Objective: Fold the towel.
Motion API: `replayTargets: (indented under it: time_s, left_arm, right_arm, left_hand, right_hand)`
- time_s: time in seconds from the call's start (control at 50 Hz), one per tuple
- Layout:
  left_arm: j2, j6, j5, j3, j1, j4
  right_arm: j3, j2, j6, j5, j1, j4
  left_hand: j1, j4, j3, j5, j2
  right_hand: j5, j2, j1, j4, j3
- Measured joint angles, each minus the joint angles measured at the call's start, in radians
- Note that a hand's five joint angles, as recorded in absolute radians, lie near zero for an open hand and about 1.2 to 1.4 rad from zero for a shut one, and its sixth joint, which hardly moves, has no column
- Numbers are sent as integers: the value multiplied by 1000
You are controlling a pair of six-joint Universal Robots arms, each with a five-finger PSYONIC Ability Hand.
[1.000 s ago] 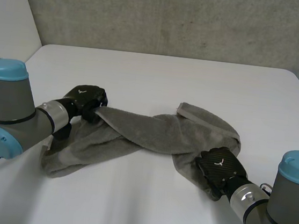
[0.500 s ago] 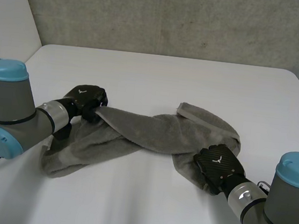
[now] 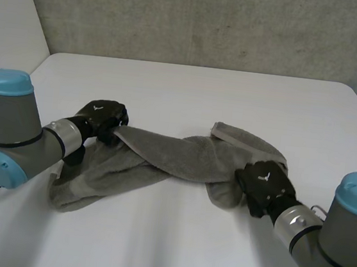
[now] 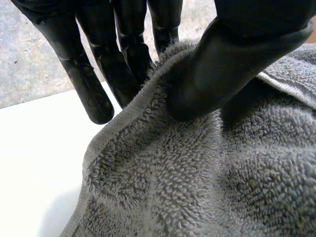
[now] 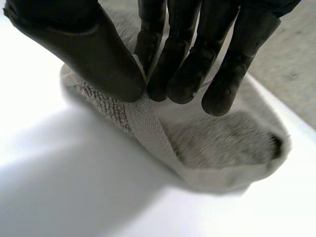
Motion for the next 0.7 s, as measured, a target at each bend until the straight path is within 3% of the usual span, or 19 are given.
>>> replayTargets:
  time_s: [0.24, 0.44, 0.54, 0.7]
  left_arm:
    - [140, -8, 8, 8, -1, -52]
    - [409, -32, 4, 83, 12, -178]
    - [502, -54, 5, 157, 28, -231]
    - [514, -58, 7, 257, 75, -296]
  right_arm:
    - [-141, -206, 171, -6, -20, 87]
    - [-592, -314, 258, -30, -99, 418]
    - [-865, -267, 250, -41, -155, 627]
    - [-1200, -10, 132, -25, -158, 894]
  left_hand:
    - [0, 0, 0, 0, 0]
    - [0, 0, 0, 0, 0]
    - [0, 0, 0, 0, 0]
    - [0, 0, 0, 0, 2]
  right_hand:
    - [0, 0, 1, 0, 3]
    - [2, 1, 2, 5, 6]
    - [8, 1, 2, 5, 7]
    - [8, 1, 2, 5, 9]
